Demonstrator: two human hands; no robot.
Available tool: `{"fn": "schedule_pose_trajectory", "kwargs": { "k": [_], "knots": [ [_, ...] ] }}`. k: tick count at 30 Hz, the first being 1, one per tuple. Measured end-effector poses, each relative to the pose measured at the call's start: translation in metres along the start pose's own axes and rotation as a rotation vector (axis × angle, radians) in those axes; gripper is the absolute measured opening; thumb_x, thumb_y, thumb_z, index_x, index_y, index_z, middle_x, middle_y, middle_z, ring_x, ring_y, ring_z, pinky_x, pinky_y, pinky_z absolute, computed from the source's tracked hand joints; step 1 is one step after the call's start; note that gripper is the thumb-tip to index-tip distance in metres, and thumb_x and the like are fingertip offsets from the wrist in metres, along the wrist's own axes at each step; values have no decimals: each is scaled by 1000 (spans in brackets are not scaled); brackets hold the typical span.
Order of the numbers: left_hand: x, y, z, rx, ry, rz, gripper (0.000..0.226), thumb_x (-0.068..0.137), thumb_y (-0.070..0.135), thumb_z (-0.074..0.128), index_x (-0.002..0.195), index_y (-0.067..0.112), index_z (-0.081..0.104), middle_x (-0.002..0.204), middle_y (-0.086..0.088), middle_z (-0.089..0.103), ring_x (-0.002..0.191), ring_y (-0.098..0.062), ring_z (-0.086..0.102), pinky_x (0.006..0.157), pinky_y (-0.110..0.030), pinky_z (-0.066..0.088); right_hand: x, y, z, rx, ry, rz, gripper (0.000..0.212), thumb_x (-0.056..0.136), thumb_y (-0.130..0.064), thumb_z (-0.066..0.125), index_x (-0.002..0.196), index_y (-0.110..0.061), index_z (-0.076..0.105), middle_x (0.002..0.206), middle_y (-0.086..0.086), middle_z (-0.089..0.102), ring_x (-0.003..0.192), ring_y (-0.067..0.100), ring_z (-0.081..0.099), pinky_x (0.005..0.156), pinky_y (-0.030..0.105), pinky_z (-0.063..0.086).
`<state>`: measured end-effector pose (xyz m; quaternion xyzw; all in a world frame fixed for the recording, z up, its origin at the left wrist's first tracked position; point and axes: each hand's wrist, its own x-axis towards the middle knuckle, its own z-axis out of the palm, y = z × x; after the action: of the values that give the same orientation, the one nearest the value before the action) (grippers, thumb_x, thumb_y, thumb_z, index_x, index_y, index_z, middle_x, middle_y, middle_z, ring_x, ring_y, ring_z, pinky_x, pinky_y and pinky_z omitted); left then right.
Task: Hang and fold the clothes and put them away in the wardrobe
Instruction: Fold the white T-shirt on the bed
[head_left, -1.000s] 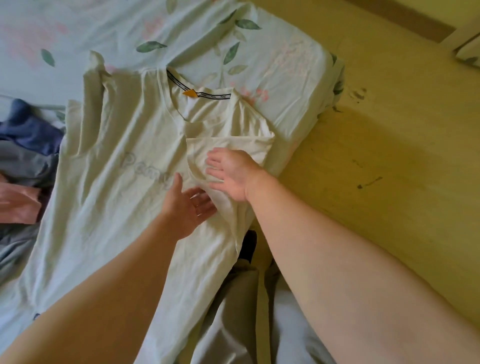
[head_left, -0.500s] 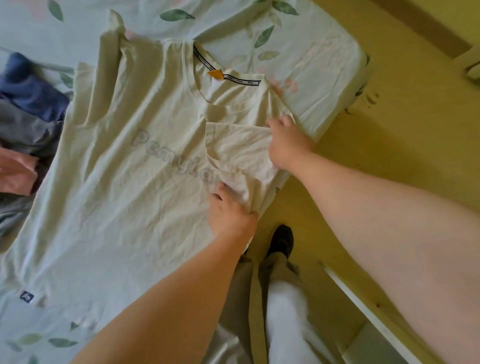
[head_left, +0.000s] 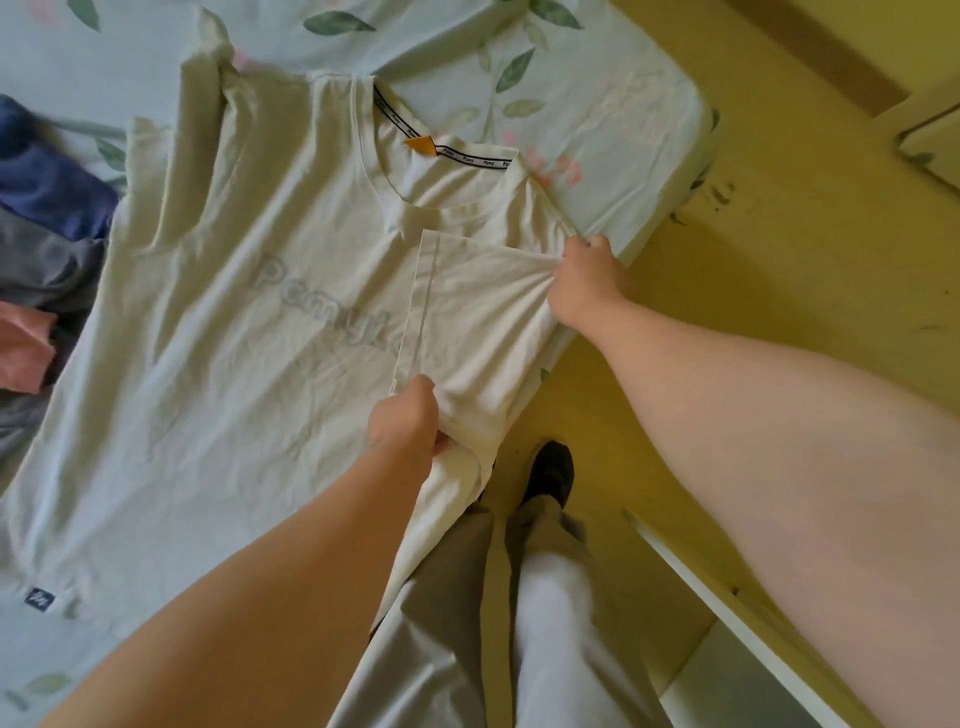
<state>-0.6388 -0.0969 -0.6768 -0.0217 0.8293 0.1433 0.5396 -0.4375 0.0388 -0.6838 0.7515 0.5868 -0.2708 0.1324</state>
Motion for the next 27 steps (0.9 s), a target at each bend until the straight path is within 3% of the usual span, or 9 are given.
{"fn": "schedule_pose_trajectory", "kwargs": {
  "k": [2, 5, 8, 10, 14, 17, 19, 23, 27],
  "knots": [
    [2, 6, -1, 76, 40, 51, 27, 82, 37, 63, 84, 10, 62, 74, -13, 72, 68, -30, 72, 69, -47, 64, -2, -3, 1, -29, -5, 0, 47, 93, -10, 50, 139, -12, 44, 141, 12, 40, 107, 36, 59, 72, 37, 42],
    [12, 7, -13, 357, 62, 174, 14, 75, 14, 55, 77, 5, 66, 61, -11, 72, 62, -28, 71, 68, -49, 64, -6, -7, 2, -127, 8, -9, 53, 92, -11, 55, 142, -12, 38, 138, 16, 39, 105, 35, 59, 68, 37, 40],
    [24, 11, -34, 594, 76, 302, 27, 68, 26, 51, 77, 10, 70, 69, -7, 73, 63, -23, 69, 57, -34, 60, -13, -17, -1, -199, 103, -20, 58, 88, -10, 62, 140, -12, 35, 138, 18, 34, 106, 34, 54, 69, 39, 45],
    [30, 18, -45, 660, 96, 359, 28, 66, 34, 52, 75, 14, 69, 68, -4, 72, 63, -21, 67, 54, -32, 57, -20, -32, 0, -234, 149, -127, 55, 88, -10, 61, 137, -12, 36, 138, 18, 34, 108, 34, 53, 74, 41, 46],
    [51, 52, -74, 657, 224, 452, 32, 69, 37, 49, 77, 14, 68, 70, -5, 70, 66, -23, 66, 52, -30, 49, -34, -74, 10, -136, -20, -411, 36, 90, -4, 46, 124, -17, 43, 127, 10, 44, 91, 28, 48, 68, 40, 38],
    [73, 98, -105, 570, 358, 545, 25, 81, 34, 54, 84, 11, 63, 79, -5, 68, 81, -29, 68, 65, -33, 48, -39, -104, 21, -82, -122, -503, 31, 93, -6, 42, 121, -18, 47, 128, 6, 47, 97, 28, 53, 74, 39, 42],
    [85, 135, -127, 501, 449, 617, 20, 87, 34, 58, 96, 15, 56, 98, -7, 63, 96, -33, 63, 79, -36, 47, -37, -125, 26, -46, -168, -492, 31, 95, -8, 44, 124, -18, 48, 131, 4, 47, 105, 29, 56, 80, 39, 47],
    [105, 205, -168, 473, 649, 770, 36, 90, 29, 55, 122, 12, 52, 135, -15, 46, 124, -36, 48, 103, -48, 40, -30, -167, 30, 13, -178, -489, 35, 96, -11, 47, 130, -20, 48, 135, 3, 47, 109, 28, 56, 85, 40, 49],
    [126, 256, -190, 551, 690, 666, 50, 95, 37, 48, 137, 10, 49, 144, -13, 47, 135, -36, 42, 108, -52, 37, -20, -205, 31, 95, -226, -494, 44, 100, -13, 44, 143, -23, 42, 144, 2, 40, 117, 28, 55, 94, 43, 50]
  ]
}}
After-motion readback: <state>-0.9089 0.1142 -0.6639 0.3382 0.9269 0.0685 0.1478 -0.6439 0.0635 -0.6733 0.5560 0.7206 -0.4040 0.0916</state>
